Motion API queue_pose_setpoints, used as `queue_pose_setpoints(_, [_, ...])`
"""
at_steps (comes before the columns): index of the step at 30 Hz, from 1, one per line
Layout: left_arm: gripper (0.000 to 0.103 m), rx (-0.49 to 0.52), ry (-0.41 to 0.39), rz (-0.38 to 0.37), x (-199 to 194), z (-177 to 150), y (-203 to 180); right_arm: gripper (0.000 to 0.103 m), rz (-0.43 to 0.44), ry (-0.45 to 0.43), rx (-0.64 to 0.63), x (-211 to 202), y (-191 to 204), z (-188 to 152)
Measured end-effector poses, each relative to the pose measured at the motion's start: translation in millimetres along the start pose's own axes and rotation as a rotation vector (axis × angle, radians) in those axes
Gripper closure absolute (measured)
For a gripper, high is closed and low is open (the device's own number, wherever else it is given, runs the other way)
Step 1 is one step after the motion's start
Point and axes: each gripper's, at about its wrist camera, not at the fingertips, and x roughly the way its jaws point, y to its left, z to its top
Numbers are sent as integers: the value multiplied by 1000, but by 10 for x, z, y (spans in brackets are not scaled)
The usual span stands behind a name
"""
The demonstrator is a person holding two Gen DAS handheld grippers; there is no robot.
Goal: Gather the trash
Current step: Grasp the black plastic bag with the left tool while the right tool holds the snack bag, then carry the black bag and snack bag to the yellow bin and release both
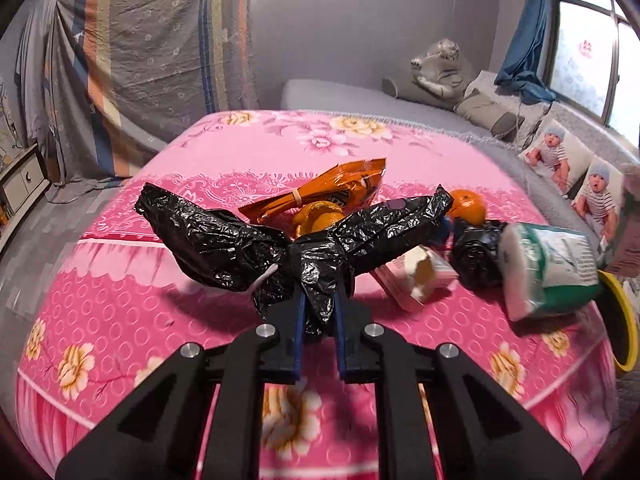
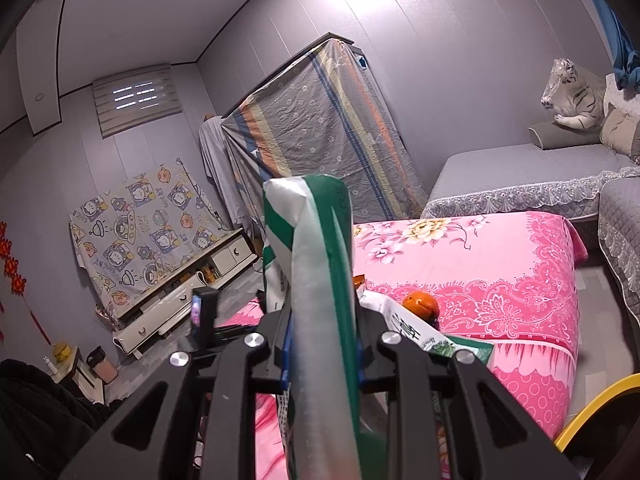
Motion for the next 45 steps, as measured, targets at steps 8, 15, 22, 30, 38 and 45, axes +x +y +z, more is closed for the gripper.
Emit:
queue_pose_setpoints(8, [92,-51,-189,15,-875,-169,111,83,12,-5,-17,-58,116,-43])
queue_pose_setpoints(15, [92,-76,-55,-86,-814,-439,119,83,20,5,-12,-60,163,-91])
queue_pose_setpoints(22, [64,3,15,-87,-789,-774,-85,83,14,20,-19,-49,207,-105])
queue_pose_setpoints(30, [37,86,23,-48,-918,-903,-155,83,33,28,-23,8,223,-125])
queue_pose_setpoints(38, [79,22,122,-7,-601,-960,-128,82,33,35,-23,30,215,-115])
queue_pose_setpoints(45, [91,11,26,-9,-790,-904,-105,82,32,30,-11,12,174,-124])
